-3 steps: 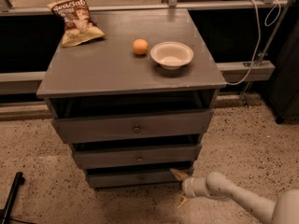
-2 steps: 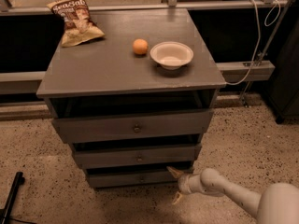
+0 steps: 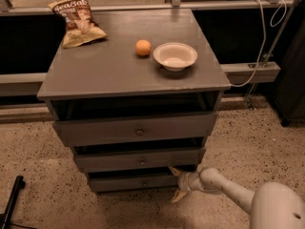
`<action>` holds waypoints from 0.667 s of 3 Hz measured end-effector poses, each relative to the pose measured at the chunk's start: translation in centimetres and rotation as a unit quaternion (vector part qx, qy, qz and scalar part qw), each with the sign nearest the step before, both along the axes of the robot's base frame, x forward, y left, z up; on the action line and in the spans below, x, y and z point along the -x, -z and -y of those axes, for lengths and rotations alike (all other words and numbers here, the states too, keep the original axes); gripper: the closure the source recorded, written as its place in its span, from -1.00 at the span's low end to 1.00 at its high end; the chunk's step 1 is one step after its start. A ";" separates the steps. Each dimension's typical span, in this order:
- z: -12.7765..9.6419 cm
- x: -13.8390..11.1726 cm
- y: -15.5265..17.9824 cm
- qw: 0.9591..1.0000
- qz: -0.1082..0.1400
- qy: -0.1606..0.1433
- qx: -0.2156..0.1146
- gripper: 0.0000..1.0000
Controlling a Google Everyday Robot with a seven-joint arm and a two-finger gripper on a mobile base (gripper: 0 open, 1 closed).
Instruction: Open bottom drawer
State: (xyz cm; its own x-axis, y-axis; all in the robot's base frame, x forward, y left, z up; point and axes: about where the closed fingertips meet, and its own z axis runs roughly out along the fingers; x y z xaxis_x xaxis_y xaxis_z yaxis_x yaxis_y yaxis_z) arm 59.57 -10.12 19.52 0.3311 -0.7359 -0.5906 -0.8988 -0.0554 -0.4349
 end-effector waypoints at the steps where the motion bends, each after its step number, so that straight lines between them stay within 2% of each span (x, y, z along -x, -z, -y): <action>1: -0.1 -1.5 1.2 1.000 -0.017 0.015 0.004 -0.72; 2: 0.2 -2.1 2.2 0.999 -0.032 0.025 0.000 -0.44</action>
Offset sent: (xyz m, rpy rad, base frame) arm 0.0324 -0.0115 -0.0323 0.0016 0.0929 -0.0791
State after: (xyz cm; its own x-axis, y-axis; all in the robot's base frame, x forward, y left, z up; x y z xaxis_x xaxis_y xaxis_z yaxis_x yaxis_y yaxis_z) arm 61.71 -10.36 17.27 0.2561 -0.7509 -0.6087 -0.9261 -0.0102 -0.3770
